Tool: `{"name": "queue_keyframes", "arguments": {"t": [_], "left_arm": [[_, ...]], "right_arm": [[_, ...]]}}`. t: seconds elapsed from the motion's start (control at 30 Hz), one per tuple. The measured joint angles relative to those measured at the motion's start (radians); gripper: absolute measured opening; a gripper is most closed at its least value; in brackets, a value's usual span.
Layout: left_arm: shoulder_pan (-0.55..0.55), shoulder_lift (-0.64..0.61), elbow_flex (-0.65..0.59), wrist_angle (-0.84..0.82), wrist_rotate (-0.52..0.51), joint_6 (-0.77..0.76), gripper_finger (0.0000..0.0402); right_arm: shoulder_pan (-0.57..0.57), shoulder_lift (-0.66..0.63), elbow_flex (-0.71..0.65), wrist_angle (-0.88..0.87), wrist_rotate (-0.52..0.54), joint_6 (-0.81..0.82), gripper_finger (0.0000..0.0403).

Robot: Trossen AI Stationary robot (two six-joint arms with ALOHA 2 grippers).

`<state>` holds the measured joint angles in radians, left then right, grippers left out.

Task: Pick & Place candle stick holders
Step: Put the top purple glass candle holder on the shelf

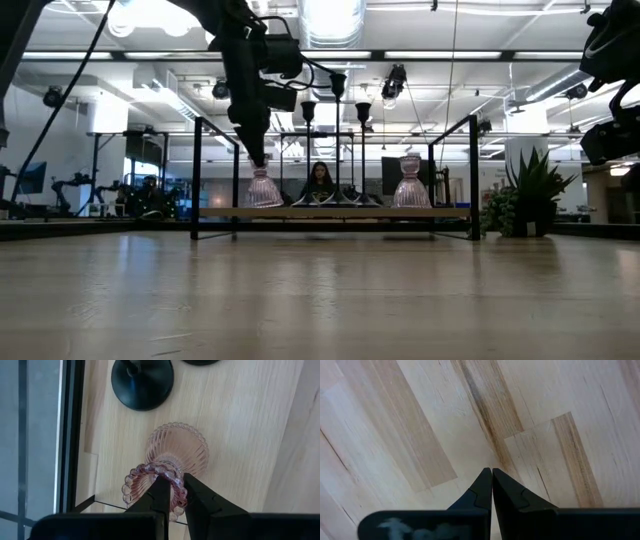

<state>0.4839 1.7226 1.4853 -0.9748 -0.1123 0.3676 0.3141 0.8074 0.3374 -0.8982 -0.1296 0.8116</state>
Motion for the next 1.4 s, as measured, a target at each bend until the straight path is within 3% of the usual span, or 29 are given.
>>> {"name": "queue_keyframes", "arguments": {"t": [0.53,0.77,1.4], "left_arm": [[0.000,-0.001,0.000,-0.002,0.010,-0.002,0.0034],[0.000,-0.002,0.000,-0.005,-0.012,-0.001,0.0064],[0.000,-0.003,0.000,-0.005,-0.017,-0.002,0.0061]], "right_arm": [[0.000,0.000,0.000,0.000,0.000,0.000,0.0008],[0.000,0.000,0.000,0.000,0.000,0.000,0.0008],[0.000,0.000,0.000,0.000,0.000,0.000,0.0008]]}}
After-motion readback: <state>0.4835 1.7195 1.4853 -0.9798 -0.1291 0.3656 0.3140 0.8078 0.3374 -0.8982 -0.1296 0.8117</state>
